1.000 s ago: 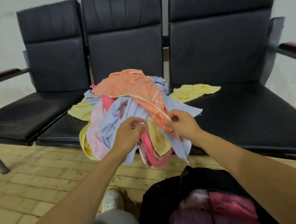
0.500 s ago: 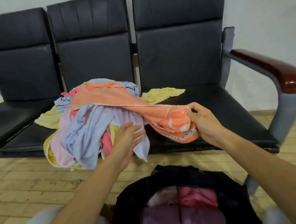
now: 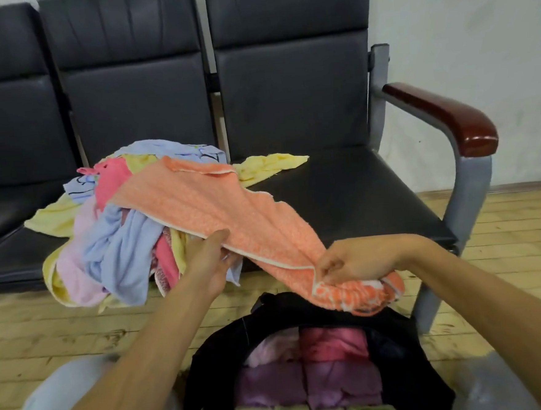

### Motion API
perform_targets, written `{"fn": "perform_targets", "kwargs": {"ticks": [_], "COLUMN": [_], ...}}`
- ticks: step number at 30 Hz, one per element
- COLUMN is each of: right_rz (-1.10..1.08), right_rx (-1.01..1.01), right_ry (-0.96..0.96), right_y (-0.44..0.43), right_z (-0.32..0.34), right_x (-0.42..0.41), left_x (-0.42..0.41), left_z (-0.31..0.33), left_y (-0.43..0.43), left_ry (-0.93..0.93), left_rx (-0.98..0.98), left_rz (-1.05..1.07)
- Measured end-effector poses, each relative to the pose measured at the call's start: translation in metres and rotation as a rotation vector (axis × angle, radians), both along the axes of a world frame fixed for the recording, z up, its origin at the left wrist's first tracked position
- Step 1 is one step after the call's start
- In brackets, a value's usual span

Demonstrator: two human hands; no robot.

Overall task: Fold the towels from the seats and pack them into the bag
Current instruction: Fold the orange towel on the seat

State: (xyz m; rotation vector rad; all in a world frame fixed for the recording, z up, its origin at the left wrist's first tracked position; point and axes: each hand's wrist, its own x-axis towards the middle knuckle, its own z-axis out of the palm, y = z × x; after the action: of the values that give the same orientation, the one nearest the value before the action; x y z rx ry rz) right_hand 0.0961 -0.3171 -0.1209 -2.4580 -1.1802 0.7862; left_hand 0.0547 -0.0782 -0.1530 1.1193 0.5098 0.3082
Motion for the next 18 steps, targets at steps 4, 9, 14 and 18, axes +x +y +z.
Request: {"fn": "perform_targets", "kwargs": {"ticks": [4,9,14,18], "right_rz": [-0.099,-0.41,-0.359,-0.322], "right_rx": [-0.101,0.203,0.247,0.051], "right_ry": [-0.08,-0.431,-0.447,-0.592], "right_y": [-0.006,0.03,0.072,0.077], "right_z": [-0.006,-0.031,-0.047,-0.056], "right_x": [0.006,0.027,0.043,0.05], "left_x": [-0.01,-0.015,-0.02,-0.019], "left_z": [-0.001,-0.006,-0.015,-0.02], "left_y": [-0.008,-0.001,0.011,0.027], "left_ry": [0.015,0.044,0.115,0.134], "left_rx": [0.102,0.236,0.346,0.384], "left_rz": [-0.07,-0.048,0.006,0.066]}}
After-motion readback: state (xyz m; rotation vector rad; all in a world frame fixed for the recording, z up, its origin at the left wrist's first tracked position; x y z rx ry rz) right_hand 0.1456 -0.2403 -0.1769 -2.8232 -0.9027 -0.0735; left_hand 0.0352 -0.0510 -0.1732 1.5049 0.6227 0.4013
